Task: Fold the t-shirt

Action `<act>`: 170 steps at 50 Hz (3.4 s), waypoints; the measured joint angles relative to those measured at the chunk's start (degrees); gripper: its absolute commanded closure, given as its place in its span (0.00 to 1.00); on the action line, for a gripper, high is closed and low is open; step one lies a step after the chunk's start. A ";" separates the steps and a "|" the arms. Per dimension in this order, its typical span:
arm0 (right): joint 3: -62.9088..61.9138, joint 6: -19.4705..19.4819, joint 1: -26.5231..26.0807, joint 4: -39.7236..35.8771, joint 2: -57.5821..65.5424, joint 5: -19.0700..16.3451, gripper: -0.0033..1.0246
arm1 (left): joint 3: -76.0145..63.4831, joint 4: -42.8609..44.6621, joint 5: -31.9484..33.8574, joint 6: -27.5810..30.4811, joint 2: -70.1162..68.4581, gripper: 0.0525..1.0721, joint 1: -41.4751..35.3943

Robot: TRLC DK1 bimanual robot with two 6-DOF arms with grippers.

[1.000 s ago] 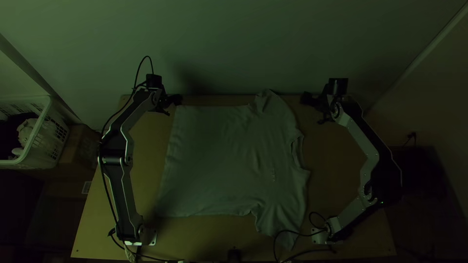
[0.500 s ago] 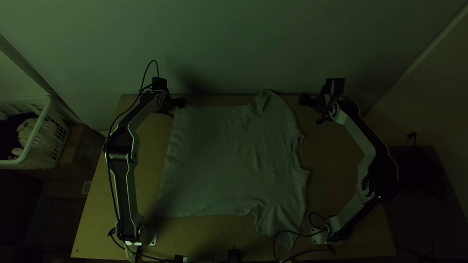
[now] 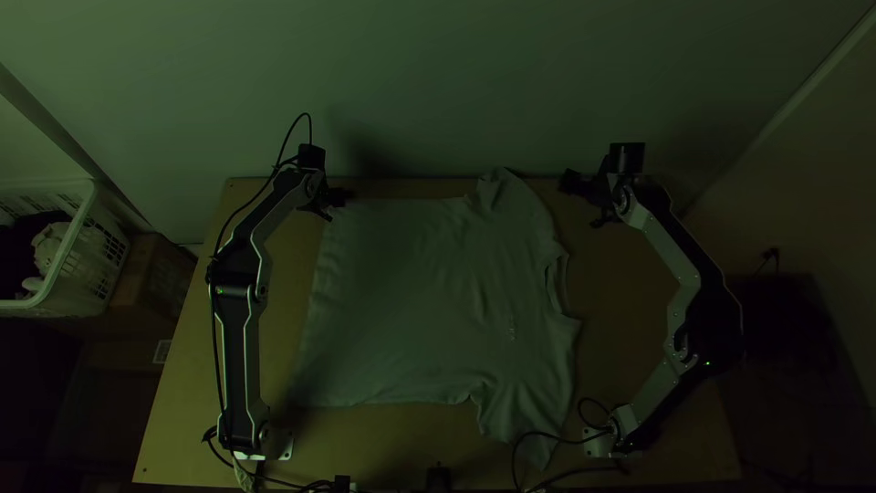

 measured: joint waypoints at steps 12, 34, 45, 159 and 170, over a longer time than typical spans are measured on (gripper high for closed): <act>5.20 -0.02 0.00 -4.83 7.32 0.00 0.15 | 0.00 0.00 0.96 -0.04 -0.13 0.97 0.00; 21.00 -0.04 0.76 -12.39 19.50 0.02 0.33 | -0.04 -2.60 2.80 -1.11 -5.57 0.97 -0.02; 28.87 -0.04 1.97 -16.31 26.16 0.07 0.37 | -0.33 -3.37 2.84 -1.11 -7.58 0.97 -0.07; 42.16 -3.54 7.52 -20.22 38.60 7.65 0.97 | 4.90 -3.23 4.37 -1.31 -5.66 0.97 1.14; 42.40 -3.78 8.04 -19.80 38.60 8.35 0.97 | 4.90 -3.50 4.37 -1.31 -5.66 0.97 1.40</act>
